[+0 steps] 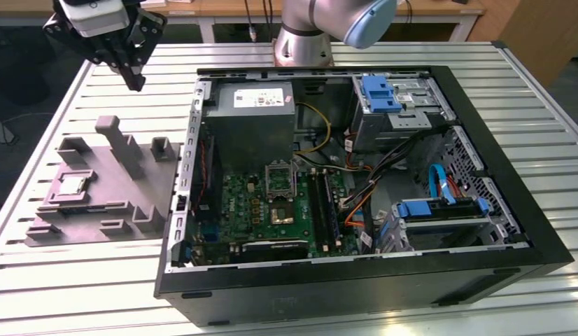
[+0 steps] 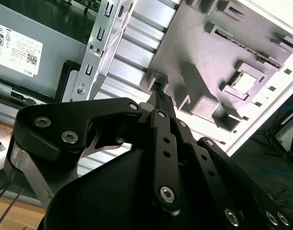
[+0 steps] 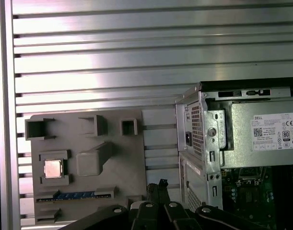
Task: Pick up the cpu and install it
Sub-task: 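Reach for the cpu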
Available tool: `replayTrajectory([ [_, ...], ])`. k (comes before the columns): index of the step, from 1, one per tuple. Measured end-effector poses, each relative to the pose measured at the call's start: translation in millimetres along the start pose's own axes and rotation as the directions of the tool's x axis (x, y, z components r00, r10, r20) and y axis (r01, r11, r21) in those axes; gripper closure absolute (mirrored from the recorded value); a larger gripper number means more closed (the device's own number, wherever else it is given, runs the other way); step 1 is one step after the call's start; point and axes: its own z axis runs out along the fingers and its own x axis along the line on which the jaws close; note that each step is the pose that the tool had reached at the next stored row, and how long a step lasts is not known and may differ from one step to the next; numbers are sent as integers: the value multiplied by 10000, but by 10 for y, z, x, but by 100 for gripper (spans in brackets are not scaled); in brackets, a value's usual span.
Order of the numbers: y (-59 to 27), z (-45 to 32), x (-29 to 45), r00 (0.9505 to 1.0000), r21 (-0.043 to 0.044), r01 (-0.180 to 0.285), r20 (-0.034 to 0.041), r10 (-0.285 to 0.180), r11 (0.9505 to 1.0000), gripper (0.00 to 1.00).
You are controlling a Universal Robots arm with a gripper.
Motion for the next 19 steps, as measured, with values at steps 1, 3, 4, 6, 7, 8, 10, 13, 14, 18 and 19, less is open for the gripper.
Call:
replayTrajectory([
  [1,0,0,3,10000,0,0,0,0,10000,89],
  [3,-1,1,8,10000,0,0,0,0,10000,89],
  [4,-1,1,11,10000,0,0,0,0,10000,89],
  [6,-1,2,17,10000,0,0,1,0,10000,89],
  [7,-1,3,20,10000,0,-1,1,1,10000,89],
  [8,-2,3,22,10000,0,0,1,0,10000,89],
  [10,-2,4,27,10000,0,0,1,0,10000,89],
  [13,-3,4,35,10000,0,0,0,0,10000,89],
  [14,-3,5,38,10000,0,0,1,0,10000,89],
  [18,-4,7,48,10000,0,0,1,0,10000,89],
  [19,-4,7,51,10000,0,0,1,0,10000,89],
])
